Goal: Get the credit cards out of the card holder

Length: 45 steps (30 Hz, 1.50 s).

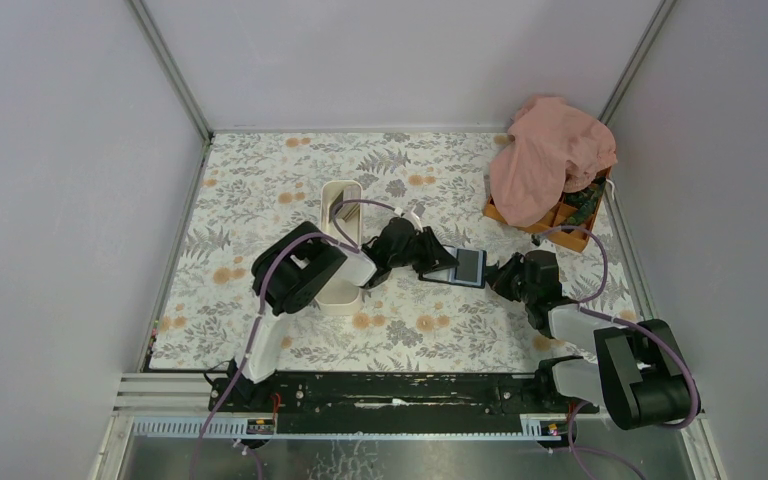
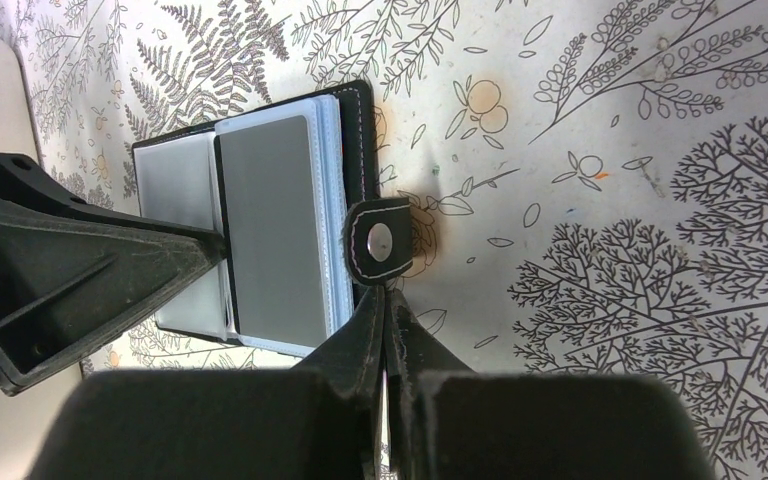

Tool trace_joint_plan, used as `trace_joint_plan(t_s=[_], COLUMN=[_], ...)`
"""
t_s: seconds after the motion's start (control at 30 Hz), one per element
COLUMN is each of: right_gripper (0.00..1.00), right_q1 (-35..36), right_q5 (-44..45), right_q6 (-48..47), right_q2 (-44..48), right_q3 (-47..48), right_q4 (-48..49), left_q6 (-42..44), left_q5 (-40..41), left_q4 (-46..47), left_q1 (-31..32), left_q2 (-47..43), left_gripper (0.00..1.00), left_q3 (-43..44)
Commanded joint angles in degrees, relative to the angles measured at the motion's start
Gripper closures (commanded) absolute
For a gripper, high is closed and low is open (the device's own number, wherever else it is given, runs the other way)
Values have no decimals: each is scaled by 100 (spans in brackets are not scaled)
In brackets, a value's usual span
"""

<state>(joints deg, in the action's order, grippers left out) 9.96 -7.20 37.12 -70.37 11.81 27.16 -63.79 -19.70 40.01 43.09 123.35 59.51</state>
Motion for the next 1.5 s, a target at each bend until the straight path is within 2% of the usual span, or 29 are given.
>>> trace_joint_plan(t_s=[0.0, 0.37, 0.6, 0.67, 0.8, 1.1, 1.33, 1.47], right_gripper=[100, 100, 100, 100, 100, 100, 100, 100], right_q1=[-4, -7, -4, -11, -7, -6, -10, -3], right_q5=[-37, -122, -176, -172, -168, -161, -40, 2], right_q6=[-100, -117, -135, -134, -135, -153, -144, -143], right_q2=[87, -83, -231, -232, -239, -461, -684, -360], right_q3=[20, 57, 91, 85, 88, 171, 353, 336], right_q4=[-67, 8, 44, 35, 35, 3, -222, -436], left_q6=[393, 613, 704, 706, 702, 362, 378, 431], left_q5=[247, 458, 294, 268, 177, -341, -527, -522], left_q4=[-200, -406, -300, -246, -144, 1058, 1229, 1082], left_q1=[8, 36, 148, 155, 156, 255, 279, 247], left_q2=[-344, -311, -28, -15, 71, 344, 217, 241], left_gripper=[72, 71, 54, 52, 53, 54, 55, 55], left_q3=[-154, -163, 138, 147, 178, 113, 70, 87])
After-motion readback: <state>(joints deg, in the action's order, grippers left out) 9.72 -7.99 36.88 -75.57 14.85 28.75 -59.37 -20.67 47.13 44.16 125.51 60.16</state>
